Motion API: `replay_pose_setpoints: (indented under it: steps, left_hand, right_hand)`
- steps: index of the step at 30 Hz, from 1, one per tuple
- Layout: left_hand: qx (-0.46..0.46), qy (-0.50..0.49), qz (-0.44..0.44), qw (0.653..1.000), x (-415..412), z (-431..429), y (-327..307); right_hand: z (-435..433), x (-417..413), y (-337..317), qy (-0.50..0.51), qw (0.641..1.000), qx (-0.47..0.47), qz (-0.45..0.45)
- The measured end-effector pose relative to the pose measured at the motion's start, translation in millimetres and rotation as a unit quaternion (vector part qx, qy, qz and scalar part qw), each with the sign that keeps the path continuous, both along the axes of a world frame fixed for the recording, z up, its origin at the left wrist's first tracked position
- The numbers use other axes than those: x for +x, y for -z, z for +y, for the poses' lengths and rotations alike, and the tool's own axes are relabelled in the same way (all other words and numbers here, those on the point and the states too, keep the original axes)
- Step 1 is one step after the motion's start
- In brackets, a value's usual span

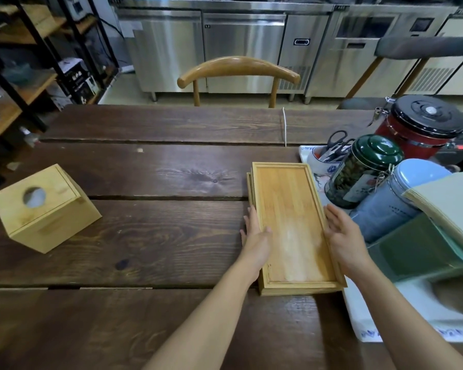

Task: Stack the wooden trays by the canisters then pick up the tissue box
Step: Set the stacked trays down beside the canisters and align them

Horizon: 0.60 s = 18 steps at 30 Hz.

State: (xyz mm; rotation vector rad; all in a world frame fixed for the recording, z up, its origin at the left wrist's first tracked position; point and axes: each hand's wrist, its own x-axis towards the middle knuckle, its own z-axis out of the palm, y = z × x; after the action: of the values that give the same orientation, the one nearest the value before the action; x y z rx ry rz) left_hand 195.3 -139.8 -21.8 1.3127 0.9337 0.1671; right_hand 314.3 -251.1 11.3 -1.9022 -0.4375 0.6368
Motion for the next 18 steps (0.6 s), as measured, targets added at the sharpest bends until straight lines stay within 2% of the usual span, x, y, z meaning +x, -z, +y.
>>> replay_pose_setpoints:
  steps: [3, 6, 9, 11, 12, 15, 18]
  left_hand:
    - [0.009, 0.018, -0.018, 1.000, -3, 0, -3]
    - [0.058, 0.024, -0.062, 0.996, -23, -2, -10]
    - [0.176, 0.160, -0.073, 0.968, -58, -8, -7]
    - [0.254, 0.263, -0.024, 0.931, -80, -17, -1]
    - [0.276, 0.279, 0.007, 0.920, -87, -21, 4]
    - [0.313, 0.257, 0.031, 0.914, -91, -27, 21]
    - [0.331, 0.219, 0.015, 0.918, -87, -34, 26]
  right_hand:
    - [-1, 0, -2, 0.003, 1.000, 0.002, 0.016]
    - [-11, -3, -10, -0.023, 1.000, 0.002, 0.008]
    - [-38, -8, -16, -0.131, 0.989, -0.047, -0.046]
    - [-57, -11, -14, -0.230, 0.965, -0.105, -0.068]
    - [-64, -13, -9, -0.265, 0.951, -0.138, -0.084]
    - [-75, -18, 3, -0.300, 0.921, -0.193, -0.155]
    - [-76, -21, 10, -0.278, 0.919, -0.202, -0.194]
